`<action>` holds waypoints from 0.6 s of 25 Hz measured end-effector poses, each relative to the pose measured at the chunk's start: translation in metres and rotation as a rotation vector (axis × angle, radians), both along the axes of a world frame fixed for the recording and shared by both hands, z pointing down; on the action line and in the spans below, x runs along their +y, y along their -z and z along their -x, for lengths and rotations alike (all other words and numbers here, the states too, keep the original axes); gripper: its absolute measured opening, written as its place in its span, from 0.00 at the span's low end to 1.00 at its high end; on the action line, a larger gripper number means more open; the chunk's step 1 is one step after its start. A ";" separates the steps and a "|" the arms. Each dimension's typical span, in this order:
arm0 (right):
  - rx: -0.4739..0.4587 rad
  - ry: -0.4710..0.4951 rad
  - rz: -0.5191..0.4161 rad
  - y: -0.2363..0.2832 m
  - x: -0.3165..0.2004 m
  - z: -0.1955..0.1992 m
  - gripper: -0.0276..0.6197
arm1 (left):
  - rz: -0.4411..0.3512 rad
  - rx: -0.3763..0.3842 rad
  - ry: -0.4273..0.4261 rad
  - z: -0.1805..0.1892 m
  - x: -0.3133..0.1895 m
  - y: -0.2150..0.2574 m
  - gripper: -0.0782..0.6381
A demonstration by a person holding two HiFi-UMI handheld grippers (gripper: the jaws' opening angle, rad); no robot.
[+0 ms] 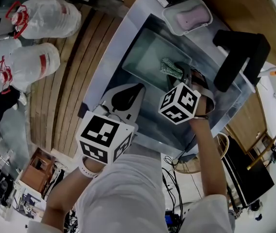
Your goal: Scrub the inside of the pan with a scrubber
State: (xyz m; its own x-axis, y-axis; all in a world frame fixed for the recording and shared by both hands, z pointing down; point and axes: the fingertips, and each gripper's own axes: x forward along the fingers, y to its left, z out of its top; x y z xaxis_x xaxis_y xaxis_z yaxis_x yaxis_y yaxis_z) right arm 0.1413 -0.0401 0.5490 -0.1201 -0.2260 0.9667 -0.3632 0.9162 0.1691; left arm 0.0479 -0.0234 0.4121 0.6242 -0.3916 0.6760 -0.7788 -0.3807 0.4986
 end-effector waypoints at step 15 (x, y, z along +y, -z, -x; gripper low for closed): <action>-0.024 0.009 0.157 0.002 0.050 0.028 0.28 | -0.016 0.016 -0.016 0.007 0.015 0.008 0.12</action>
State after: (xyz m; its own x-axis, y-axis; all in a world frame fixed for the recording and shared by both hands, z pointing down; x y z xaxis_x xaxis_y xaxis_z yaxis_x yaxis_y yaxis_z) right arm 0.1137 0.0102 0.5468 -0.1453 -0.0708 0.9869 -0.3570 0.9340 0.0145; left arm 0.0414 -0.0084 0.4045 0.6412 -0.3923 0.6595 -0.7645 -0.4007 0.5049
